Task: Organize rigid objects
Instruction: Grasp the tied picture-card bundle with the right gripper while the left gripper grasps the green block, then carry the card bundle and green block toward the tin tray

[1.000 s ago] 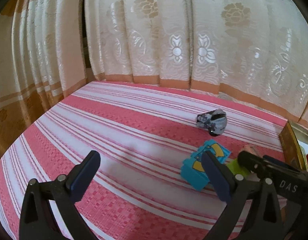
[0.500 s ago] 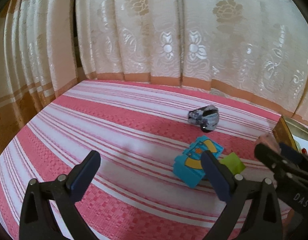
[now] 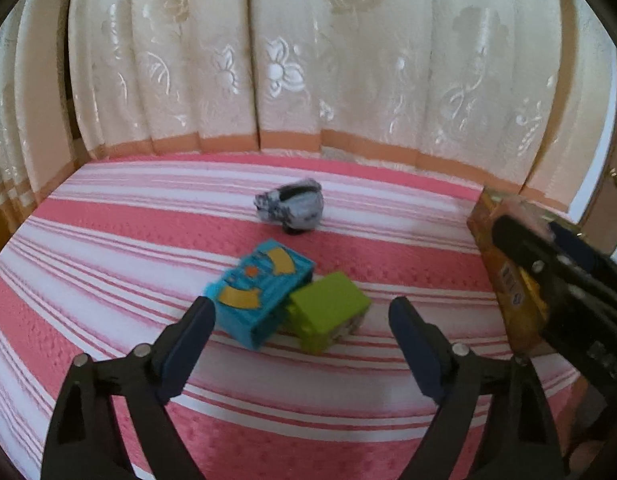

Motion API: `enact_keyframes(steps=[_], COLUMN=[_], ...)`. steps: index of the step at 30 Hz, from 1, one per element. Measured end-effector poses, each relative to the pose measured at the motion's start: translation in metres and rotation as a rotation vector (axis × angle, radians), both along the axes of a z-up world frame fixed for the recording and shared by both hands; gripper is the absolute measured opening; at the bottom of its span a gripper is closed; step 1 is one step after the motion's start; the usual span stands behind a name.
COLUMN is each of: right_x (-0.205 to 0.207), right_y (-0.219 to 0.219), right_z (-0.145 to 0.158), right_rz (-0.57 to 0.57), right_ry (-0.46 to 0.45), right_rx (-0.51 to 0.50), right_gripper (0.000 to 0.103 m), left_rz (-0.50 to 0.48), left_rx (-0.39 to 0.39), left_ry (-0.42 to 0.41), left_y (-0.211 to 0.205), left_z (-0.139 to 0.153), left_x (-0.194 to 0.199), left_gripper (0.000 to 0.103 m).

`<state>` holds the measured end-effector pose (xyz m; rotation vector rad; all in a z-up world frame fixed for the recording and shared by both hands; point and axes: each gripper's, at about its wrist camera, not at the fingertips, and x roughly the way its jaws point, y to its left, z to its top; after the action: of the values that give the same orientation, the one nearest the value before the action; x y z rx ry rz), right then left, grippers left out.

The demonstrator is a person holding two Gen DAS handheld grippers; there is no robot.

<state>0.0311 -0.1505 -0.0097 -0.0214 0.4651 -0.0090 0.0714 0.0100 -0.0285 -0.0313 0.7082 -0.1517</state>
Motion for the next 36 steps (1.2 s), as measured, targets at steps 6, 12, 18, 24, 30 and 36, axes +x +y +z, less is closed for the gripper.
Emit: enact_keyframes(steps=[6,12,18,24,30,36], right_x=[-0.005,-0.008,-0.008,-0.012,-0.018,-0.021], right_y=[-0.005,-0.012,-0.013,-0.013,-0.017,-0.021], right_z=[0.002,0.004,0.005,0.007,0.012,0.011], right_rz=[0.006,0.009,0.015,0.007,-0.019,-0.042], right_ry=[-0.011,-0.013,-0.008,-0.031,-0.069,-0.070], right_rx=[-0.010,-0.006,-0.003,0.005,0.013,0.002], right_gripper=[0.083,0.083,0.083,0.083,0.083,0.083], left_rz=[0.127,0.210,0.201,0.151,0.089,0.091], left_rx=[-0.023,-0.034,-0.168,-0.274,-0.208,-0.169], left_ry=[0.117,0.160,0.135,0.030,-0.128,-0.158], left_y=[-0.019,-0.026,-0.006,0.004,-0.012,-0.014], left_z=[-0.014,-0.021,-0.020,-0.010,0.011,0.014], left_x=[0.018,0.034,0.029,0.015,-0.002,-0.006], left_gripper=[0.073,0.063,0.051,0.050,0.050,0.050])
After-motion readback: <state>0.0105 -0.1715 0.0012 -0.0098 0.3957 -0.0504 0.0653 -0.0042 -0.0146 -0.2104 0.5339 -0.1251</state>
